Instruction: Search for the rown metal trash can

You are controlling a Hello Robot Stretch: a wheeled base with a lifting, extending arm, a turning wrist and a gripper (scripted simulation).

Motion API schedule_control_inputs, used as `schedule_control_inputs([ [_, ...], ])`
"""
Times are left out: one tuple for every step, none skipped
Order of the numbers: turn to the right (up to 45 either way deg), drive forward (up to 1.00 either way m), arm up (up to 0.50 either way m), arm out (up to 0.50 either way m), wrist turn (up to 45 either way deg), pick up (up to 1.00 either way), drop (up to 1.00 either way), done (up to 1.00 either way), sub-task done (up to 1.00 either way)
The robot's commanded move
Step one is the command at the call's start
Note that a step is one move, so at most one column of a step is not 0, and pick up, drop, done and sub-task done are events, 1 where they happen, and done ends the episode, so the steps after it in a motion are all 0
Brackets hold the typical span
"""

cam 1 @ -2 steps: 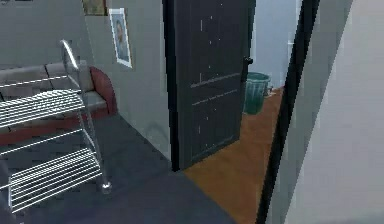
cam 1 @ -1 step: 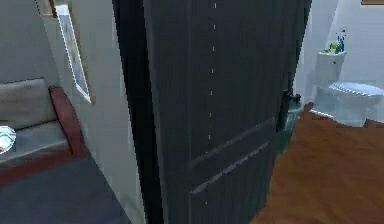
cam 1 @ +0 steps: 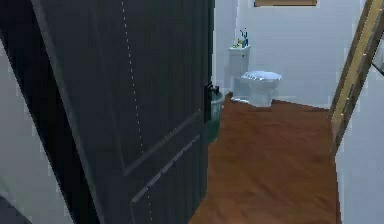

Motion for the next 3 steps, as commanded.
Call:
schedule_control_inputs([
  [0.0, 0.10, 0.00, 0.00, 0.0, 0.00, 0.00, 0.00, 0.00],
  [27.0, 0.00, 0.00, 0.00, 0.0, 0.00, 0.00, 0.00, 0.00],
  [0.0, 1.00, 0.00, 0.00, 0.0, 0.00, 0.00, 0.00, 0.00],
])
